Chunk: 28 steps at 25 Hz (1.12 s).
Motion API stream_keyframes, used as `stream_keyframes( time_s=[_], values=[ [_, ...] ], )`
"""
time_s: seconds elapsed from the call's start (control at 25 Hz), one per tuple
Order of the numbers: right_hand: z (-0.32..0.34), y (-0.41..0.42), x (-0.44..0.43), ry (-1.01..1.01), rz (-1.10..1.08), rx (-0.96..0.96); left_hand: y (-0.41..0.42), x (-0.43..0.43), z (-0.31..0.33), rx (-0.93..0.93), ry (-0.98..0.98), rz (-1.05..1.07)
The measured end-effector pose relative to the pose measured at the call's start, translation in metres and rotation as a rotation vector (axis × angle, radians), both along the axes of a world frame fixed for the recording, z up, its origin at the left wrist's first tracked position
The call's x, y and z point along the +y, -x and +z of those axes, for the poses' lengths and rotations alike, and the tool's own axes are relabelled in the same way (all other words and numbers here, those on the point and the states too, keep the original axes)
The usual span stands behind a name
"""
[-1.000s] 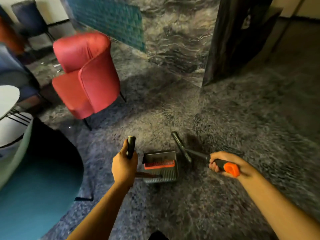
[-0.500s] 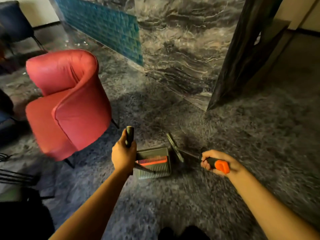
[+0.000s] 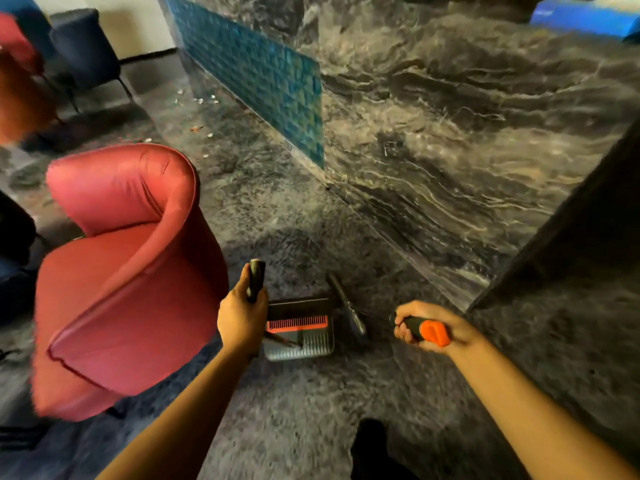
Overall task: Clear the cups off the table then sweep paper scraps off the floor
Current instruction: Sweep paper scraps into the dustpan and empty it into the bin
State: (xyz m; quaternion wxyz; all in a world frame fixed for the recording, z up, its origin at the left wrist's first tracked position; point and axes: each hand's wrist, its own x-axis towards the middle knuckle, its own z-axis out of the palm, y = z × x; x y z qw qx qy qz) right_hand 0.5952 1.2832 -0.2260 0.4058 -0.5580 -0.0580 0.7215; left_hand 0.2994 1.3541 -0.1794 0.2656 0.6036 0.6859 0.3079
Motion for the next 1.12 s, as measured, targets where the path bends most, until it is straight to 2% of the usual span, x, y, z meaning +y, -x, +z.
stream_keyframes(
  time_s=[0.12, 0.32, 0.56, 0.8, 1.12],
  values=[
    [0.009, -0.038, 0.120, -0.008, 0.162, -0.135, -0.026, 0.094, 0.011, -0.004, -0.004, 0.084],
    [0.011, -0.072, 0.321, 0.004, 0.300, -0.196, -0.049, 0.258, 0.014, -0.013, -0.031, 0.186],
    [0.006, -0.077, 0.559, -0.029, 0.394, -0.185, -0.054, 0.474, -0.006, -0.037, -0.010, 0.248],
    [0.025, -0.061, 0.794, 0.027, 0.432, -0.176, -0.041, 0.679, 0.009, 0.012, -0.001, 0.255],
    [-0.029, -0.056, 1.115, -0.027, 0.568, -0.181, -0.013, 0.960, -0.009, 0.085, 0.092, 0.367]
  ],
)
